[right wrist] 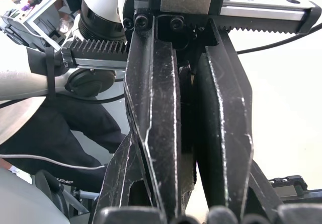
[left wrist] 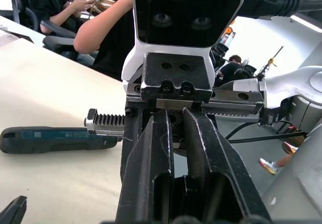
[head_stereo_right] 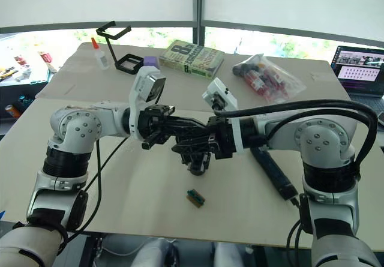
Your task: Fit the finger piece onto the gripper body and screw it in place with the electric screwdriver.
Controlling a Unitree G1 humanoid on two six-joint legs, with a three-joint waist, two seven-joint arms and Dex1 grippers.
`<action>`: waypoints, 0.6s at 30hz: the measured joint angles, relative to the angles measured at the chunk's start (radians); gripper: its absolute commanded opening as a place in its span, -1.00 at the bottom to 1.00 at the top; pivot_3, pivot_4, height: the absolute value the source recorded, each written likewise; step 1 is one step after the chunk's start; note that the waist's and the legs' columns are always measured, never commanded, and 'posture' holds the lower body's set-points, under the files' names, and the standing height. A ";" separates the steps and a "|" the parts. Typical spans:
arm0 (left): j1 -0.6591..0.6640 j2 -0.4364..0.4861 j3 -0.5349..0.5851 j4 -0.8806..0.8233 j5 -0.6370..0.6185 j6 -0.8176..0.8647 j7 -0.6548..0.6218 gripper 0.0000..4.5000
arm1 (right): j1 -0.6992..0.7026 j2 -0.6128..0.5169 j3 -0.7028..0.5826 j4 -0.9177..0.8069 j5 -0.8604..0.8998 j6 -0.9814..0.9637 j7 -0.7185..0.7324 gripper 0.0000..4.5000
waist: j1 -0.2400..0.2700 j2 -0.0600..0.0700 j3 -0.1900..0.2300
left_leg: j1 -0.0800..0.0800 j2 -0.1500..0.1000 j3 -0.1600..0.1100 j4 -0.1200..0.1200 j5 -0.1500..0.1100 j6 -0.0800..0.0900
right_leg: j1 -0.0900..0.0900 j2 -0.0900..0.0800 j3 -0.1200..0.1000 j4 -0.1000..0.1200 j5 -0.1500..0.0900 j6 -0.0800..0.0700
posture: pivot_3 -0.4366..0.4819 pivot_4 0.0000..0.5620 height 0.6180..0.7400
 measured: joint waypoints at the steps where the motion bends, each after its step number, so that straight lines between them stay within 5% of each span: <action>1: 0.005 -0.001 0.005 -0.001 -0.004 -0.001 0.001 -0.50 | 0.002 0.000 0.000 -0.003 0.002 -0.003 -0.001 -0.61 | 0.000 0.000 0.000 | 0.000 0.000 0.000 0.000 0.000 0.000 | 0.000 0.000 0.000 0.000 0.000 0.000 | -0.05 -0.47 1.00; 2: 0.010 0.000 0.028 -0.001 -0.002 -0.003 0.014 -0.46 | 0.011 -0.008 0.002 -0.007 0.000 0.001 -0.008 -0.65 | -0.001 0.000 0.000 | 0.000 0.000 0.000 0.000 0.000 0.000 | 0.000 0.000 0.000 0.000 0.000 0.000 | -0.05 -0.47 1.00; 3: 0.014 0.009 0.057 0.011 0.002 -0.005 0.030 -0.26 | 0.020 -0.013 0.000 -0.007 0.001 0.001 -0.011 -0.81 | -0.001 0.000 0.000 | 0.000 0.000 0.000 0.000 0.000 0.000 | 0.000 0.000 0.000 -0.001 0.000 0.000 | -0.05 -0.47 1.00; 9: 0.020 -0.007 0.099 0.018 0.009 -0.029 0.060 0.99 | 0.029 -0.027 -0.002 -0.010 0.018 0.001 -0.020 -0.83 | 0.000 0.000 0.000 | 0.000 0.000 0.000 0.000 0.000 0.000 | 0.000 -0.001 0.000 0.000 0.000 0.000 | -0.05 -0.47 1.00; 18: 0.041 0.014 0.099 0.025 0.088 -0.155 0.022 1.00 | 0.043 -0.052 -0.020 -0.034 0.031 -0.024 -0.013 -0.83 | 0.000 0.000 0.000 | 0.000 -0.001 0.000 0.000 0.000 0.000 | 0.000 -0.001 -0.001 -0.001 0.000 0.000 | -0.05 -0.47 1.00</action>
